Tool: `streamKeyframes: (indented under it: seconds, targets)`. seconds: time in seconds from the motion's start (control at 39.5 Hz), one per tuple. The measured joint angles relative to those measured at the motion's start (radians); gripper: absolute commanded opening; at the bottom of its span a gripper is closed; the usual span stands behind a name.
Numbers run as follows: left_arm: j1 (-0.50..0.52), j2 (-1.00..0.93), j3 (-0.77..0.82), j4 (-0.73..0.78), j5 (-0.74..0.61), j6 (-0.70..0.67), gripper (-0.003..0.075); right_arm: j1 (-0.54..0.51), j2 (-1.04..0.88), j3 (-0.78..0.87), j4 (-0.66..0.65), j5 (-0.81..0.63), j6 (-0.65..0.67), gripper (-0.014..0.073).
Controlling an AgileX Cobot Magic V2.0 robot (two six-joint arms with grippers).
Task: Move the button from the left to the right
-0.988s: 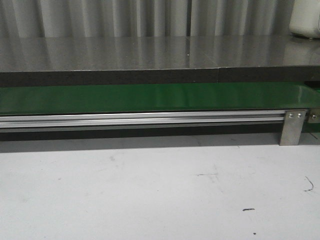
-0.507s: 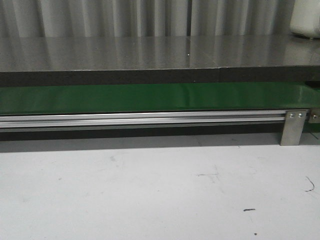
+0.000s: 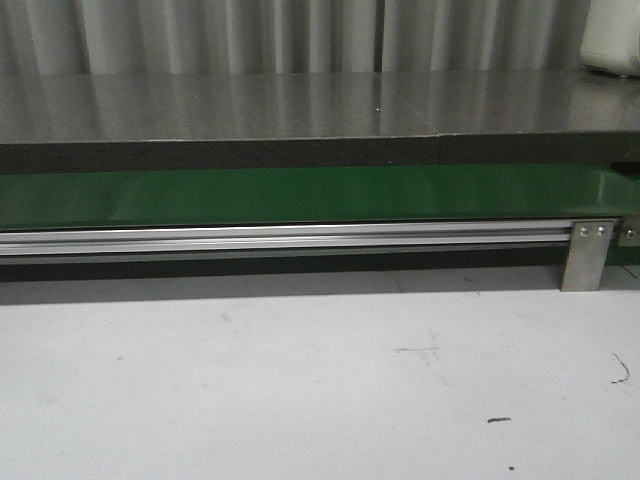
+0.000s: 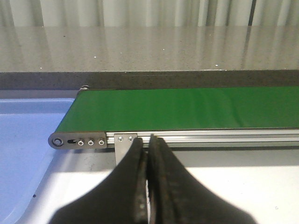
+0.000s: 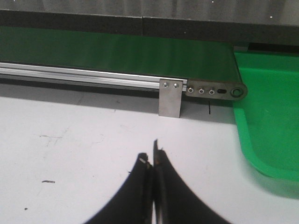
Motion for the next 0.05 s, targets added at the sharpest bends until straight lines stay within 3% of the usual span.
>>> streamKeyframes:
  seconds: [0.05]
  targets:
    - [0.000, 0.000, 0.000, 0.000, 0.000, 0.000, -0.0021, 0.000, 0.000, 0.000, 0.000, 0.000, 0.000, -0.0067]
